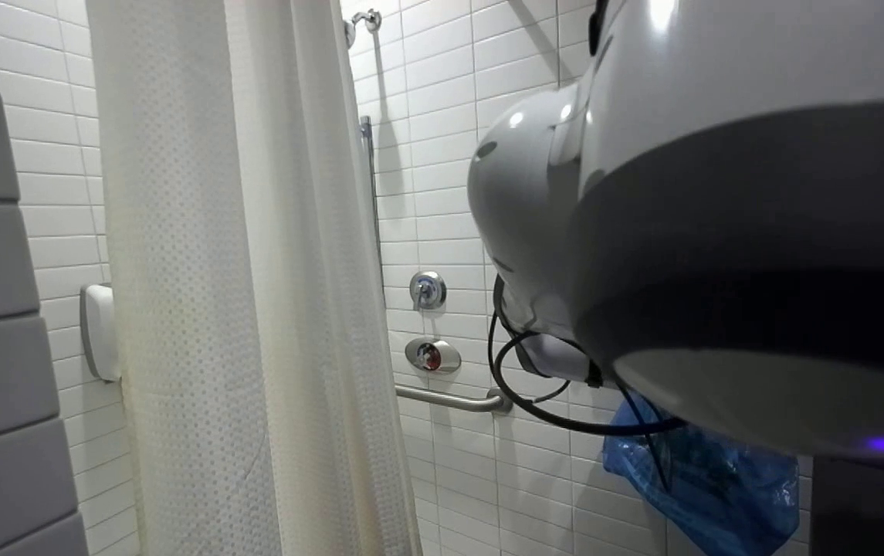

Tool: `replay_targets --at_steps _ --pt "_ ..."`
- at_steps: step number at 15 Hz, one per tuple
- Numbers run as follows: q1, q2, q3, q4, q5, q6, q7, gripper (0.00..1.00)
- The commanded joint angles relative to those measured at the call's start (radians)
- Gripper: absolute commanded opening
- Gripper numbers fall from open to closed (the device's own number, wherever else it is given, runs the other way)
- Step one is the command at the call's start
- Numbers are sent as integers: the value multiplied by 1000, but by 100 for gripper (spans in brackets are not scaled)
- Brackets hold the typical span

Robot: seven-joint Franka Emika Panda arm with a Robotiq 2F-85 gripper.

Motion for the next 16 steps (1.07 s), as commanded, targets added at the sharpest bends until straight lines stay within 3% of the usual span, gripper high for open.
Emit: replay_targets --at_steps 1,8,16 --pt "-49 -54 10 37 9 11 -73 100" --pt "-105 -80 22 76 12 20 -141 100" --pt "-111 83 39 102 56 5 -185 100"
